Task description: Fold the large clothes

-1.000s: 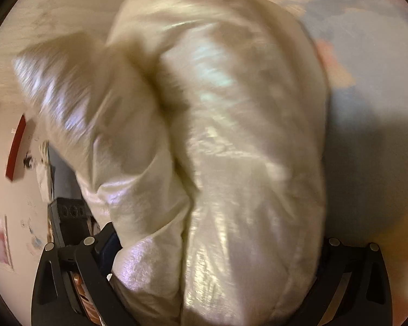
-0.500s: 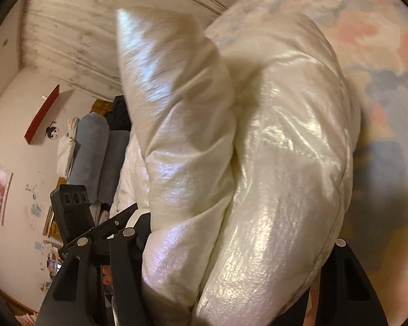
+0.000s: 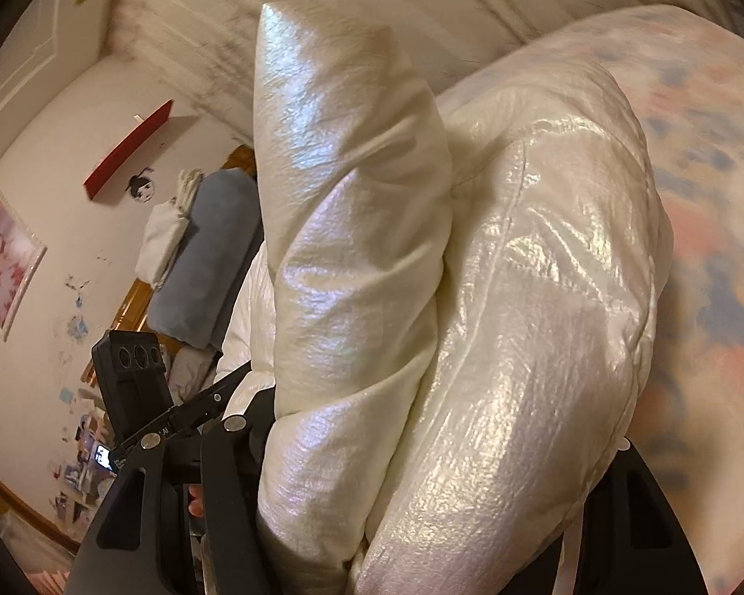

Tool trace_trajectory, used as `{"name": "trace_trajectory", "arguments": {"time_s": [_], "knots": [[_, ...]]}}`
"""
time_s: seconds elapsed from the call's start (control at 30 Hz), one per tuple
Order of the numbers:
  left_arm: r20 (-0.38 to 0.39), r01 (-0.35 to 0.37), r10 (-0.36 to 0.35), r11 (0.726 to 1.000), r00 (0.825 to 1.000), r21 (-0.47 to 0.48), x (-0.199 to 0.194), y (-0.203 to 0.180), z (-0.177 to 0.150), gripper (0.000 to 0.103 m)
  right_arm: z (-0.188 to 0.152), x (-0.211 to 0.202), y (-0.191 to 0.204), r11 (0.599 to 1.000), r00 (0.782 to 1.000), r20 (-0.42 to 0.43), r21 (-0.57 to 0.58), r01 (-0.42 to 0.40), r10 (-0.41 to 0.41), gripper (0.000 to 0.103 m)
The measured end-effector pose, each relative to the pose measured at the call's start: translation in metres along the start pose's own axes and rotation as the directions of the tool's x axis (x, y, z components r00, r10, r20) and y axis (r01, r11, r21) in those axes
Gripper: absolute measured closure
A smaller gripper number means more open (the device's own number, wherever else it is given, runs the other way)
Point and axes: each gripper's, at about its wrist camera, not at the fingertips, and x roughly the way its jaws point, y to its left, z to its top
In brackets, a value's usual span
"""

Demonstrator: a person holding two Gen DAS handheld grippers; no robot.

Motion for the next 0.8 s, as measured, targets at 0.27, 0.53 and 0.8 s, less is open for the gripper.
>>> {"name": "trace_trajectory", "arguments": {"time_s": [0.27, 0.53, 0.8], "knots": [[0.065, -0.074, 0.069, 0.995, 0.996, 0.073, -0.018, 0.124, 0.102, 0.04, 0.077, 0.067, 0.055, 0.996, 0.997, 0.017, -0.065, -0.067, 0.069, 0.041], [0.007, -0.08, 0.08, 0.996, 0.997, 0.039, 0.046, 0.273, 0.137, 0.04, 0.09, 0.112, 0.05, 0.997, 0.997, 0.01, -0.026, -0.074, 0.074, 0.041], [-0.019, -0.083, 0.082, 0.992, 0.996, -0.09, 0.095, 0.363, 0.091, 0.021, 0.047, 0.13, 0.02, 0.995, 1.0, -0.025, 0.099, -0.012, 0.015, 0.028]]}}
